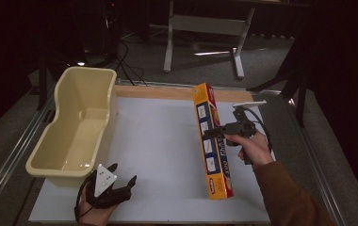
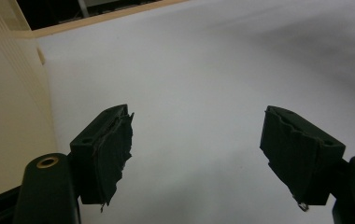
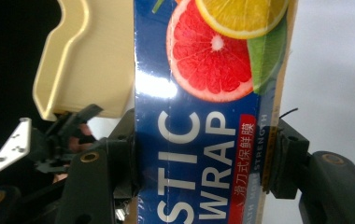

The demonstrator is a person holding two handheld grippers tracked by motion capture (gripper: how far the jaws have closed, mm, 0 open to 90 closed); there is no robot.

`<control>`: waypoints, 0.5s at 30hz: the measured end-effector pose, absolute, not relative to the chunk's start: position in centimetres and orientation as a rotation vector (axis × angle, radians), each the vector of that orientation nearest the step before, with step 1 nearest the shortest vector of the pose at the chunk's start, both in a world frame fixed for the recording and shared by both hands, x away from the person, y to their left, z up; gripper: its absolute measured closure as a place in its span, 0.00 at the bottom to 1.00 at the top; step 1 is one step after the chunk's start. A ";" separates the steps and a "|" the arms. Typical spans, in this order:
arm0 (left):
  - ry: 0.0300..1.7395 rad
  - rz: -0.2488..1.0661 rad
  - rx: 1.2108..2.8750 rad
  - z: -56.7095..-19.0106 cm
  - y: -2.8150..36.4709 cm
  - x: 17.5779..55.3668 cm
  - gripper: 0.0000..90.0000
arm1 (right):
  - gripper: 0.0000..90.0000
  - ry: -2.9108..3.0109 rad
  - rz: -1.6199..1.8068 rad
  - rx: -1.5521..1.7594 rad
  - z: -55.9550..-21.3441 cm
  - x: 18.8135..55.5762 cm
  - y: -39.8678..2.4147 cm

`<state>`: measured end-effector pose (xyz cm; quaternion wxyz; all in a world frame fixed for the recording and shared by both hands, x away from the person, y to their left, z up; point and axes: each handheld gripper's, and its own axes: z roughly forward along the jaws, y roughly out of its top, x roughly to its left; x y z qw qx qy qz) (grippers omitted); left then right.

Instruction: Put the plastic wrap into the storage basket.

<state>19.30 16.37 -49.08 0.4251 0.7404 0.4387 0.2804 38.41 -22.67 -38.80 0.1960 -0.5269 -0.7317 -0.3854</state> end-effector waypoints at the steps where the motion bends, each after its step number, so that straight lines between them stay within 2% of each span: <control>1: 1.097 0.701 1.851 -49.1 16.4 19.3 0.27 | 0.46 -2.053 -1.080 -1.466 -38.7 38.4 -22.2; 15: 1.086 0.694 1.859 -49.1 16.2 19.3 0.27 | 0.46 -2.039 -1.105 -1.381 -37.4 39.6 -16.0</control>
